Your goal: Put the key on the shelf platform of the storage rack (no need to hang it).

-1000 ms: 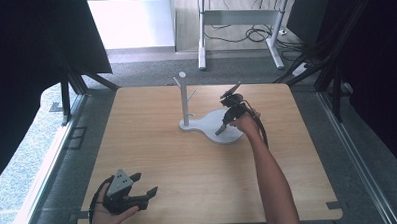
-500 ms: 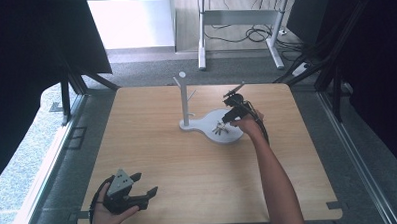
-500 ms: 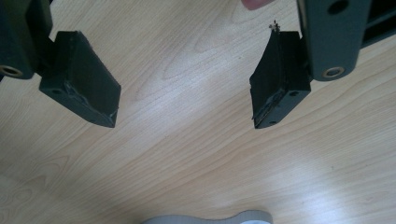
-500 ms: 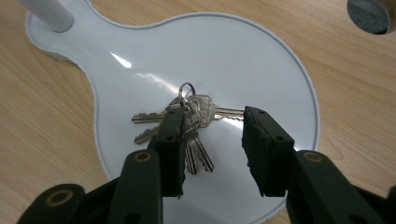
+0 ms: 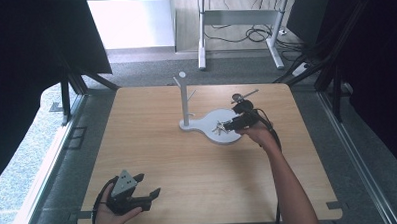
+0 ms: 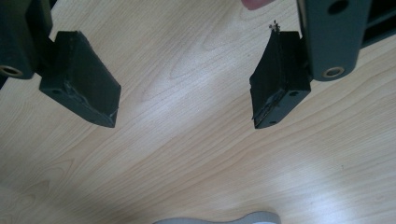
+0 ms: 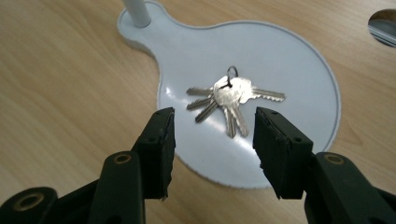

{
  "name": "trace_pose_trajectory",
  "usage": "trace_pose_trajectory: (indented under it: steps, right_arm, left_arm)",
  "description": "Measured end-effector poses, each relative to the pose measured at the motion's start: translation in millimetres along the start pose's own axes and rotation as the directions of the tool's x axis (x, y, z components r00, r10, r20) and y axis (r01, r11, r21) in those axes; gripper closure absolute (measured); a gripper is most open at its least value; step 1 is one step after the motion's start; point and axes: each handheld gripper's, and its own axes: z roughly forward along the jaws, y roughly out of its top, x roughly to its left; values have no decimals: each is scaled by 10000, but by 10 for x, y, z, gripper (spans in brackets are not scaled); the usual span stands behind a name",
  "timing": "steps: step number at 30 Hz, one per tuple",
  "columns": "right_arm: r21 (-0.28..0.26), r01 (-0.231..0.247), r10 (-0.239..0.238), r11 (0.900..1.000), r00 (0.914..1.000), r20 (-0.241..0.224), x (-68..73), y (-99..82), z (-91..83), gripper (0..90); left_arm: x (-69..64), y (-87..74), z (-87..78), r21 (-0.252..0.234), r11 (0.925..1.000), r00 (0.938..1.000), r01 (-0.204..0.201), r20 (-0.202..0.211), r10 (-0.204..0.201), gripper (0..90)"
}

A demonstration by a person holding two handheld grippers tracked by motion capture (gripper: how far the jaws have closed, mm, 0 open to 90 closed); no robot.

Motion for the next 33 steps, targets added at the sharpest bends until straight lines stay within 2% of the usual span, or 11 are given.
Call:
trace_pose_trajectory:
  steps: [4, 8, 10, 12, 16, 20, 23, 29, 30, 31, 33]
  right_arm:
    - [-95, 192, -193, 9998, 9997, -171, 25, -231, -152, 487]
    - [-167, 286, -289, 9995, 9994, -206, 41, -363, -235, 487]
    - [-435, 347, -357, 9985, 9991, -242, 62, -510, -321, 487]
    - [-485, 329, -341, 9983, 9991, -252, 67, -544, -338, 487]
    - [-742, 418, -437, 9964, 9988, -241, 120, -787, -431, 486]
    - [-852, 486, -511, 9952, 9983, -272, 158, -933, -466, 485]
    - [-886, 533, -558, 9946, 9981, -262, 203, -1150, -497, 481]
    - [-975, 409, -431, 9944, 9989, -203, 201, -1440, -521, 481]
    - [-1066, 222, -246, 9941, 9995, -207, 181, -1565, -526, 481]
    - [-1066, 222, -246, 9941, 9995, -207, 181, -1565, -526, 481]
    - [-1172, -1, -33, 9931, 9996, -288, 147, -1719, -509, 485]
  left_arm:
    - [1, 0, 1, 9, 10000, 10000, 10, -4, -10, 247]
    - [2, -3, 10, 38, 10000, 10000, 17, -19, -17, 247]
    - [-3, -5, 18, 51, 10000, 10000, 17, -5, -17, 247]
    - [-2, -4, 21, 71, 10000, 10000, -19, -5, 19, 247]
    - [-14, -8, 40, 134, 9999, 10000, -51, 3, 51, 247]
    - [-23, -9, 51, 176, 9998, 10000, -77, 12, 77, 247]
    - [-31, -10, 59, 203, 9997, 10000, -95, 9, 95, 246]
    - [-34, -11, 64, 219, 9997, 9999, -105, -20, 106, 247]
    - [-36, -11, 65, 229, 9997, 9999, -103, -17, 104, 247]
    - [-38, -11, 67, 240, 9997, 9999, -106, -20, 106, 247]
    - [-47, -14, 86, 293, 9995, 9999, -140, -18, 141, 247]
